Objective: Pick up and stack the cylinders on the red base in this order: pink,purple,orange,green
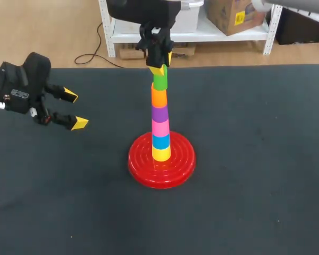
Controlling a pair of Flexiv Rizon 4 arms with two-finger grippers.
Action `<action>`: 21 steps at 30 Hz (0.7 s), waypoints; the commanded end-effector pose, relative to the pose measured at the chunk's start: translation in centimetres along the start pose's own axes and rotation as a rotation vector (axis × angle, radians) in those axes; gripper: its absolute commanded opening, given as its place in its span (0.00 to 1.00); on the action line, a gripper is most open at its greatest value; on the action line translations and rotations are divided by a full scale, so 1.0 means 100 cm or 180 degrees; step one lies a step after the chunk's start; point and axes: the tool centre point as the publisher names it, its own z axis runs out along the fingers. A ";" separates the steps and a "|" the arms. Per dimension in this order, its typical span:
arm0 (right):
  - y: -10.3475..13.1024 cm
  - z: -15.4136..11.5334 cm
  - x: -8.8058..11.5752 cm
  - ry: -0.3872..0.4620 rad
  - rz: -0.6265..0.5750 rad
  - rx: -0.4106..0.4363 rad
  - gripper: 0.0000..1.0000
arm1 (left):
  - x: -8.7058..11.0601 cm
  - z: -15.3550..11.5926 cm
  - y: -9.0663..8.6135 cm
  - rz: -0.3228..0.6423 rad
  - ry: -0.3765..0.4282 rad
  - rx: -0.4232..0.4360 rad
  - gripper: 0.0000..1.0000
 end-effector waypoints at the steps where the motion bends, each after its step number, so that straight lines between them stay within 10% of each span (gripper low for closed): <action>1: -0.002 0.003 -0.003 0.0039 0.0004 -0.0020 0.00 | -0.001 0.001 0.001 -0.0004 0.0018 0.0004 1.00; 21: -0.008 0.000 -0.009 0.0121 0.0042 -0.0039 0.00 | -0.001 0.001 0.001 -0.0004 0.0018 0.0004 1.00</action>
